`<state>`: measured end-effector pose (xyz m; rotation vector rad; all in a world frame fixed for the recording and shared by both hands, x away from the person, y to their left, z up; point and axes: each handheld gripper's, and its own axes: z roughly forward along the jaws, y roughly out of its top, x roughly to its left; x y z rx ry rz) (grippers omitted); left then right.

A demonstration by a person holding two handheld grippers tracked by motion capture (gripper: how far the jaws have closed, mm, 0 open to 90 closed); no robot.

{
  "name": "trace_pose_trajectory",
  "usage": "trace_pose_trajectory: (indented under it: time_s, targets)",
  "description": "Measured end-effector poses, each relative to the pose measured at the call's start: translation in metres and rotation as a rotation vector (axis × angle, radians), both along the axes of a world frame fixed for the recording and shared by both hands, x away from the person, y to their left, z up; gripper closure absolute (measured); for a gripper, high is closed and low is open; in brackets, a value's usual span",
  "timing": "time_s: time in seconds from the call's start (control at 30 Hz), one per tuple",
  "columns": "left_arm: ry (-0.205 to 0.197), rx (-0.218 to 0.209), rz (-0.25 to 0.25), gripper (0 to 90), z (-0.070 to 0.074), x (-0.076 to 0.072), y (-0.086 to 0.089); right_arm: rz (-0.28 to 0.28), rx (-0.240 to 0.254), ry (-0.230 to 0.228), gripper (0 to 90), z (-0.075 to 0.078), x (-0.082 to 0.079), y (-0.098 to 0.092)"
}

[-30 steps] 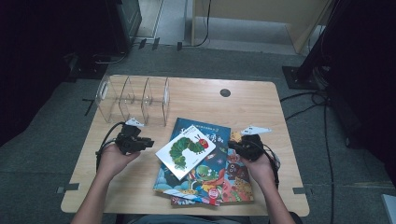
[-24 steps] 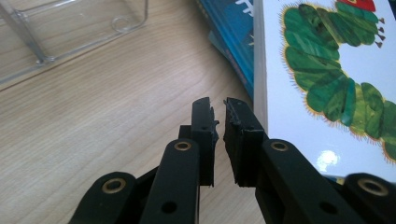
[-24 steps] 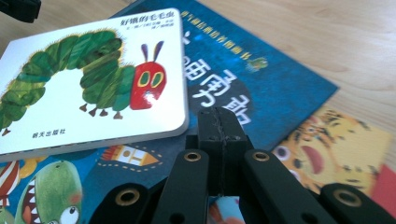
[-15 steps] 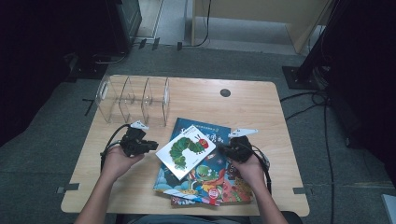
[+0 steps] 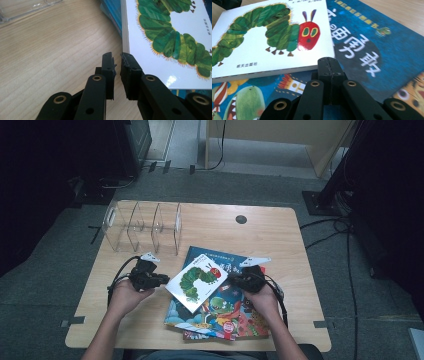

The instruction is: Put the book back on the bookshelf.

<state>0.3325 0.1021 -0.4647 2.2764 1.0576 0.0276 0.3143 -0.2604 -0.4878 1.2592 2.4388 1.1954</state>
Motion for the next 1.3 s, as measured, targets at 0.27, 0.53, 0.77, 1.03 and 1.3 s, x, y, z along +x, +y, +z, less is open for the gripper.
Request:
trace_pose_trajectory:
  time_s: [0.27, 0.53, 0.77, 1.03, 1.3]
  targets:
    - [0.035, 0.002, 0.039, 69.9, 0.006, 0.000, 0.012, 0.044, 0.005, 0.001, 90.0, 0.000, 0.003, 0.016]
    - [0.025, -0.060, 0.042, 52.9, 0.015, 0.004, 0.017, 0.065, -0.009, 0.014, 90.0, 0.002, -0.004, 0.022]
    - [0.019, -0.065, 0.029, 40.2, 0.015, 0.007, 0.005, 0.108, -0.017, -0.007, 90.0, 0.001, -0.017, 0.033]
    - [0.069, -0.095, 0.000, 35.6, 0.010, 0.016, -0.009, 0.093, -0.011, -0.018, 90.0, 0.000, -0.021, 0.037]
    - [0.082, -0.080, -0.017, 35.3, 0.005, 0.020, -0.016, 0.121, 0.005, -0.029, 90.0, 0.000, -0.031, 0.043]
